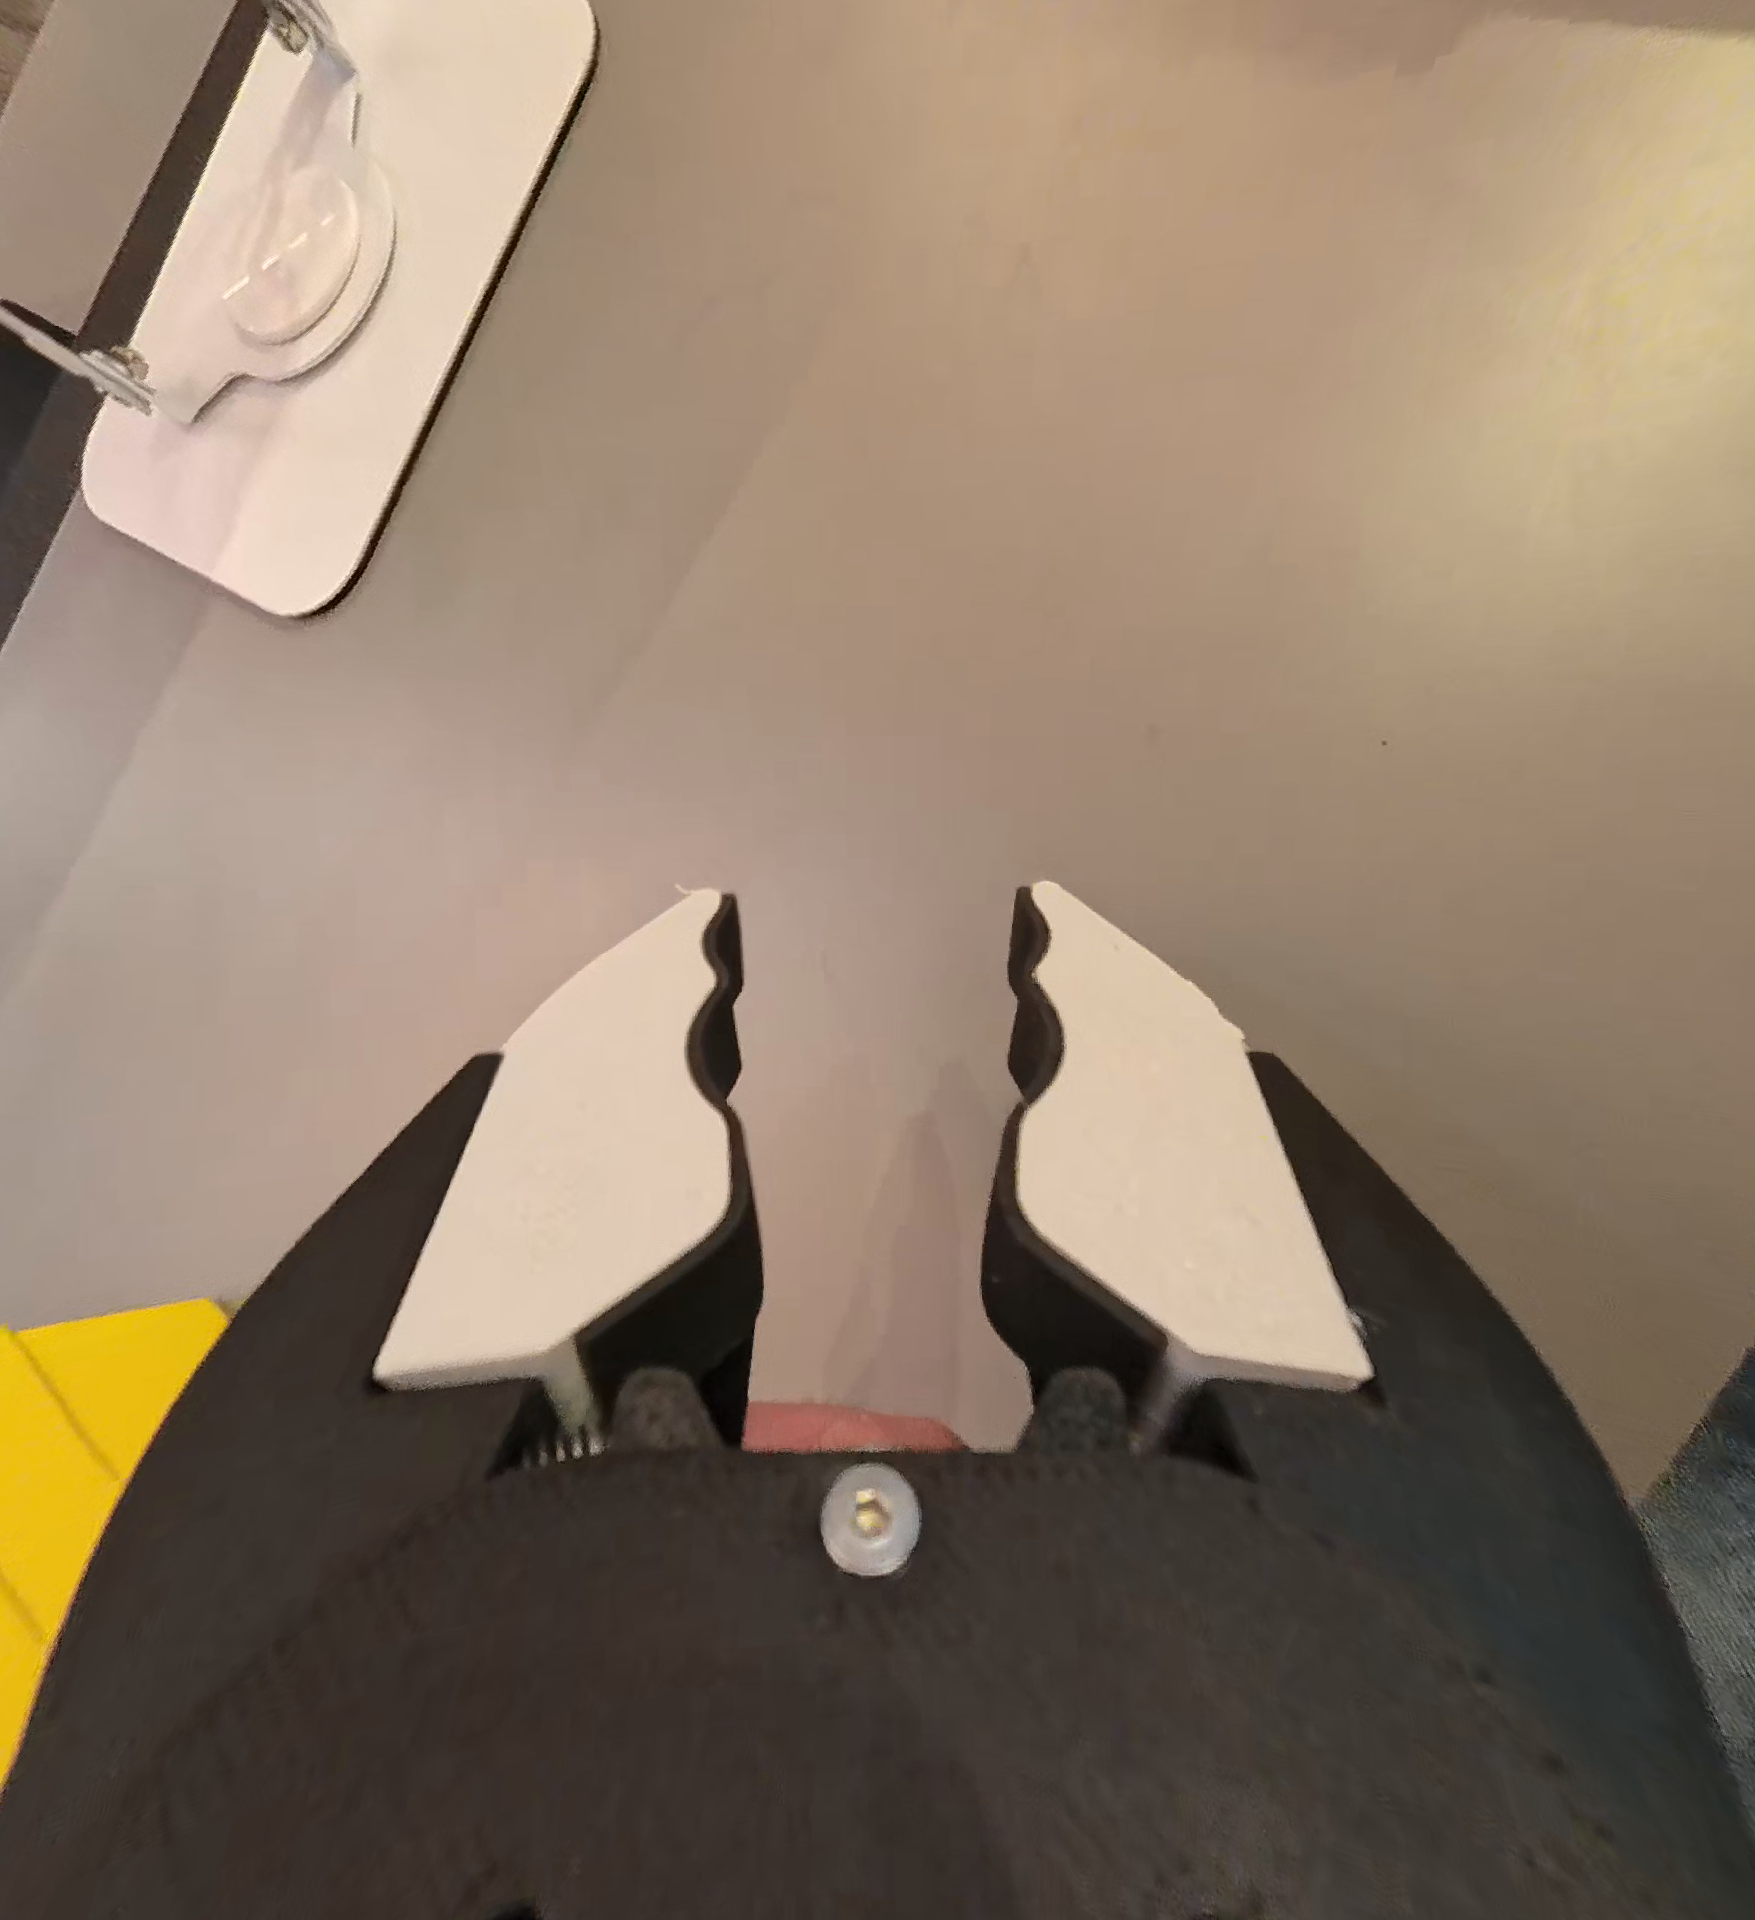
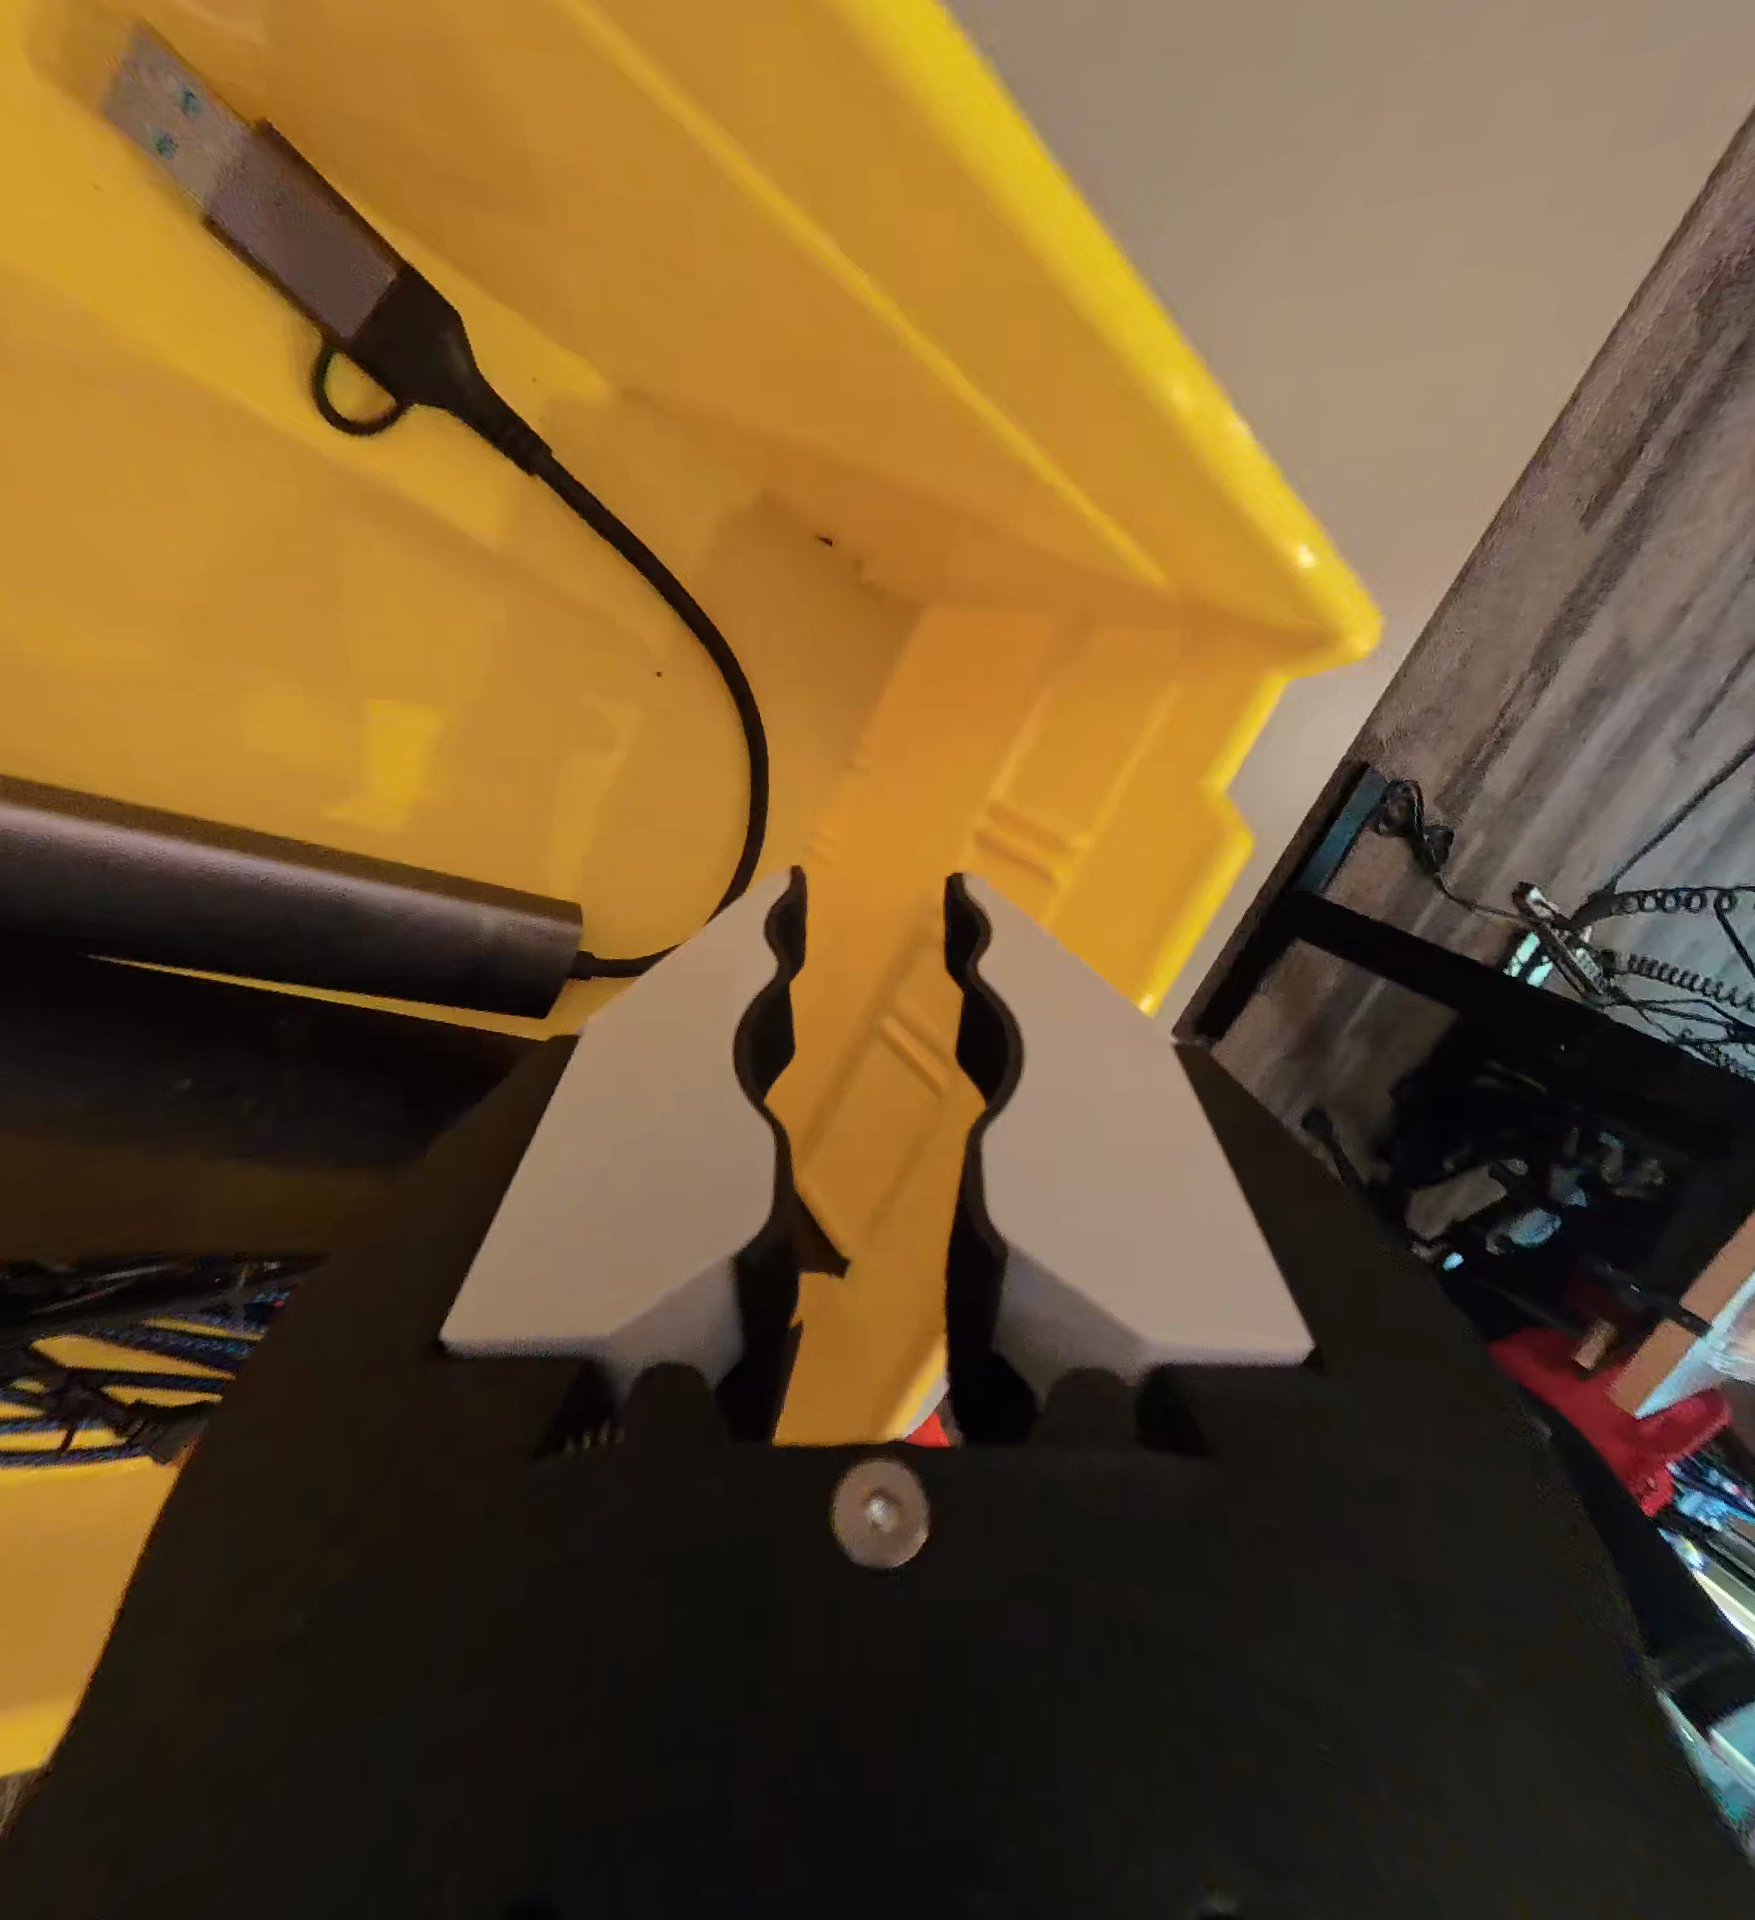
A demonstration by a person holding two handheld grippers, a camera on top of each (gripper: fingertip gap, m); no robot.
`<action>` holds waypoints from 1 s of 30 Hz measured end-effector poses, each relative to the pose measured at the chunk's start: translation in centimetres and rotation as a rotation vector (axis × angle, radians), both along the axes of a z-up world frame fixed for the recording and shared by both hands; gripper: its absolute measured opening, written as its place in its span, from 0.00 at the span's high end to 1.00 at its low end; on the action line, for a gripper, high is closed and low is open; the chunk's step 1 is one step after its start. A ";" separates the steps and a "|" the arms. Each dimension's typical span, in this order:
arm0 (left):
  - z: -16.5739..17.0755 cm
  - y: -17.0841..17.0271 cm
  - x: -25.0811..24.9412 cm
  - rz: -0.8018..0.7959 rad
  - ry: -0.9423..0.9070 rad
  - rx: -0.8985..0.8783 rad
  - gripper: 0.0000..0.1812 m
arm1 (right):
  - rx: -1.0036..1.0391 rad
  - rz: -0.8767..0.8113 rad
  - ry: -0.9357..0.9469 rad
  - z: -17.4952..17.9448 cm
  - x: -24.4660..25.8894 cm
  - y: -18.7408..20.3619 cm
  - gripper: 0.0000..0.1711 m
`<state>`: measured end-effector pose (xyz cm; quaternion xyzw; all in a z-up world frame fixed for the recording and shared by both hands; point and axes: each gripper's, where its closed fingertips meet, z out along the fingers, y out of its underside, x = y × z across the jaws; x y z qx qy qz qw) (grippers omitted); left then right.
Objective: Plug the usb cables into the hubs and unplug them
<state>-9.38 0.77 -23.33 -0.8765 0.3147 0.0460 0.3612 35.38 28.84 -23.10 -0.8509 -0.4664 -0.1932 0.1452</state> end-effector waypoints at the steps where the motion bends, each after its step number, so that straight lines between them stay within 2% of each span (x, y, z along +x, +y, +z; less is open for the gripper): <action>1: 0.2 -0.2 -0.2 0.007 0.000 0.003 0.73 | 0.011 0.003 0.013 0.7 -0.2 0.0 0.84; 5: 2.1 -1.2 -1.0 0.033 -0.010 0.039 0.72 | 0.113 0.029 0.126 4.7 -1.9 -1.0 0.84; 9: 4.8 -2.5 -3.1 0.083 0.006 0.101 0.72 | 0.220 0.163 0.268 9.1 -6.2 -5.2 0.85; 11: 6.5 -3.6 -5.4 0.099 0.082 0.116 0.76 | 0.272 0.229 0.345 10.8 -8.2 -7.6 0.88; 14: 10.8 -4.8 -11.7 0.154 0.285 0.169 0.74 | 0.337 0.261 0.464 12.5 -9.6 -10.3 0.91; 16: 13.0 -5.2 -15.6 0.201 0.266 0.182 0.75 | 0.320 0.257 0.521 12.2 -9.8 -11.9 0.87; 19: 11.1 -6.6 -23.5 0.306 0.300 0.005 0.75 | 0.262 0.268 0.549 10.4 -10.0 -14.1 0.86; 21: 8.9 -7.1 -26.8 0.277 0.346 -0.073 0.77 | 0.222 0.267 0.577 9.1 -10.3 -15.3 0.86; 24: 5.0 -8.1 -29.4 0.207 0.382 -0.251 0.77 | 0.187 0.291 0.585 7.7 -10.9 -17.0 0.86; 30: 0.9 -6.7 -31.6 0.087 0.443 -0.424 0.79 | 0.167 0.360 0.619 7.6 -13.0 -19.3 0.87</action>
